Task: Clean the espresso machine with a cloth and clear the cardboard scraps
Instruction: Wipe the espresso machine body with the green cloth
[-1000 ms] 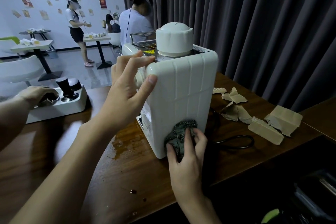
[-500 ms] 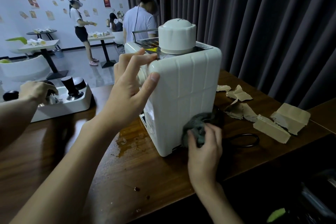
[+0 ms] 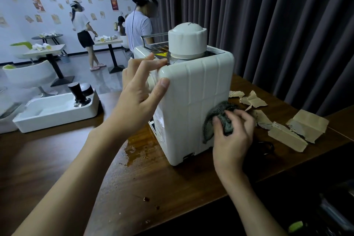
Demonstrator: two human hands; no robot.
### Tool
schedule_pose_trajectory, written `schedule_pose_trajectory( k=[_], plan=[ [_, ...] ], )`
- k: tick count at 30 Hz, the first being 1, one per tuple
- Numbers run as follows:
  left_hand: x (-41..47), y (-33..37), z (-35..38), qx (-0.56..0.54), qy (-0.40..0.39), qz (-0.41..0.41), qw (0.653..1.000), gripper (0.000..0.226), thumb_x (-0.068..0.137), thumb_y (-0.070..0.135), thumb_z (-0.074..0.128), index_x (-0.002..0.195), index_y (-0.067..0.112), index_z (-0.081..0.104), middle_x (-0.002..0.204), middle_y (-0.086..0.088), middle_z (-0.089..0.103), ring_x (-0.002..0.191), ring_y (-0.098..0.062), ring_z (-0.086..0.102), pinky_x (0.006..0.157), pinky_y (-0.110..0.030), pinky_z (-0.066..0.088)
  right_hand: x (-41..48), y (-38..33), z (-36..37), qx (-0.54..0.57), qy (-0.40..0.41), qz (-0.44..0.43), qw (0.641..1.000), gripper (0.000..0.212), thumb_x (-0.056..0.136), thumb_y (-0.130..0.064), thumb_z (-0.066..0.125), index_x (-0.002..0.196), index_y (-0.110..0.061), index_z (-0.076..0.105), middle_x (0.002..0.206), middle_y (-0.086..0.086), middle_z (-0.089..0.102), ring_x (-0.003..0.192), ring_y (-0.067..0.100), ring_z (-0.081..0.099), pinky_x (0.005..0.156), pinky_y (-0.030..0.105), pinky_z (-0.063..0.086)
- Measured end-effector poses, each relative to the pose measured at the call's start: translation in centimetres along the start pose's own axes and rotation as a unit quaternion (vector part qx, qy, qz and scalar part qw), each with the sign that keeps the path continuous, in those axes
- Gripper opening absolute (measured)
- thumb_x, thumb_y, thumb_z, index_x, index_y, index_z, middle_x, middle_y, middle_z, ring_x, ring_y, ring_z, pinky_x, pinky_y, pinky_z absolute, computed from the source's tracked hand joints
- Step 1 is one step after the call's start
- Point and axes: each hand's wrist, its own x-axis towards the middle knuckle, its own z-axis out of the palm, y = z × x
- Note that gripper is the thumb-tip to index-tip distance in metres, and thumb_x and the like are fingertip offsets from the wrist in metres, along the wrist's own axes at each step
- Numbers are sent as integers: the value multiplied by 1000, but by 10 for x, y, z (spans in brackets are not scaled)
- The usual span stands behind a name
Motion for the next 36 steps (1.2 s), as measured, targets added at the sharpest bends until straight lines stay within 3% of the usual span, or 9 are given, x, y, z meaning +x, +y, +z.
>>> schedule_pose_trajectory(
  k=[4,10,13,17,20,22,28,31,36],
  plan=[
    [0,0,2,-12,10,5,1000,23,95,61,43,118,60,44,126,29,34,148,-11,26,113,-54,39,-38,-17,9,10,-35,-40,999,28,86,-16,70,111,-5,69,125,9,51,113,19,55,91,36,54],
    [-1,-2,3,-21,16,7,1000,24,95,63,44,118,55,46,126,22,37,148,-7,24,113,-55,39,-60,-26,8,10,-130,-167,977,24,85,-11,72,108,-3,70,124,11,55,119,11,49,102,19,42],
    [-1,-1,3,-16,10,3,1000,20,96,60,45,115,61,44,129,15,37,148,-8,26,112,-52,41,-29,-16,3,16,-91,-121,988,27,82,-7,74,108,-3,70,126,12,53,115,18,55,95,20,48],
    [0,2,2,-6,-3,-5,1000,20,94,62,44,113,64,42,129,19,35,148,-11,26,112,-43,42,19,-18,0,5,13,-34,999,27,83,-13,73,108,-4,70,132,14,50,117,-16,35,90,-1,35],
    [0,0,2,-3,2,-4,1000,20,95,61,44,114,62,42,129,21,34,148,-8,24,114,-48,39,15,-26,2,-3,0,-5,1000,27,85,-12,72,111,-4,69,131,11,56,120,4,43,99,14,44],
    [0,-2,3,-6,11,-1,1000,20,95,59,45,116,59,44,131,18,36,148,-5,24,114,-53,38,-3,-37,6,4,-31,-55,998,26,84,-11,73,110,-4,70,126,10,58,117,14,53,98,25,49],
    [0,-2,2,-15,15,0,1000,22,94,67,44,115,63,44,129,26,37,148,-9,26,113,-55,38,-11,-47,5,6,-98,-201,975,26,81,-6,75,106,-2,71,120,14,59,116,21,54,103,15,40],
    [0,-1,2,-9,9,-3,1000,23,92,69,44,114,64,43,129,31,35,148,-12,27,112,-55,40,20,-41,1,11,-50,-157,986,26,81,-6,74,107,-1,71,119,14,59,112,21,57,97,23,48],
    [0,-2,1,0,1,-11,1000,22,93,64,44,115,64,42,128,23,36,147,-10,25,113,-56,39,61,-48,-1,43,40,-63,996,26,85,-10,72,110,-1,69,111,12,59,105,9,52,91,3,39]
  ],
)
